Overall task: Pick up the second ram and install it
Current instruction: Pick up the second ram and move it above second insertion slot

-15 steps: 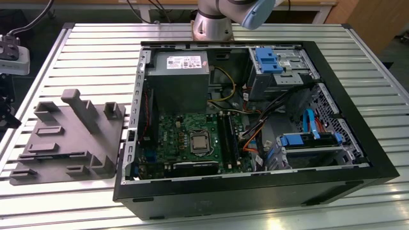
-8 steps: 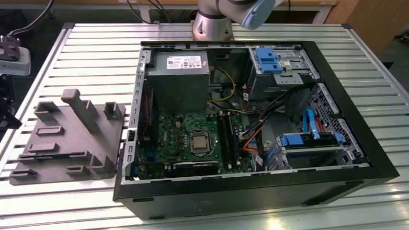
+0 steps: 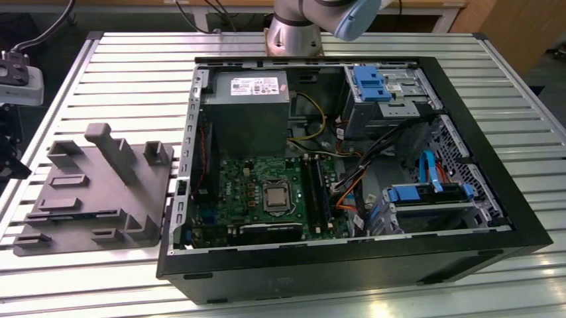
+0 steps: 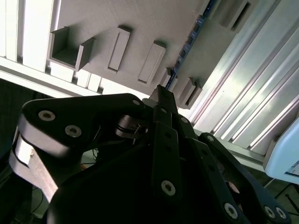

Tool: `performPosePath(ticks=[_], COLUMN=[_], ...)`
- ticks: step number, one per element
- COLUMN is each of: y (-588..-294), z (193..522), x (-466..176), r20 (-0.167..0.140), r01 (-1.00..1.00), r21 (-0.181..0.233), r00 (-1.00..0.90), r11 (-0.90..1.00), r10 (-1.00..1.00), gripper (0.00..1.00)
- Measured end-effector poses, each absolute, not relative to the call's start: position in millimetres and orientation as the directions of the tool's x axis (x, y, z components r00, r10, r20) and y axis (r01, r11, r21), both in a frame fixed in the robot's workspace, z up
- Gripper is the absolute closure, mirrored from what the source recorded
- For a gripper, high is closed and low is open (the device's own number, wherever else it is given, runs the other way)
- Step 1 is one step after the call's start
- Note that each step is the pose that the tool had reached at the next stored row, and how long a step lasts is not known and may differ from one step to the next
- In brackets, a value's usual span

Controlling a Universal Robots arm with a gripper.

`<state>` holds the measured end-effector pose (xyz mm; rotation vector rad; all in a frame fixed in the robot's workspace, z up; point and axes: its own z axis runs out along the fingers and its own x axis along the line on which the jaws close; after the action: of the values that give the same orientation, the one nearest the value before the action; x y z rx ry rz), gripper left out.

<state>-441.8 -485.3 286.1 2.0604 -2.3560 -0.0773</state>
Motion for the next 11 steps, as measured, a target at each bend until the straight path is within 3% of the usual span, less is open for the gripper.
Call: performPosePath(ticks=[11], y=[-485.3], z=[282.3], x=[-441.8], r20=[-0.024], r01=[-0.991], r21=[0.044], r00=[-0.125], r11=[0.124], r10=[-0.992], gripper=[0.89])
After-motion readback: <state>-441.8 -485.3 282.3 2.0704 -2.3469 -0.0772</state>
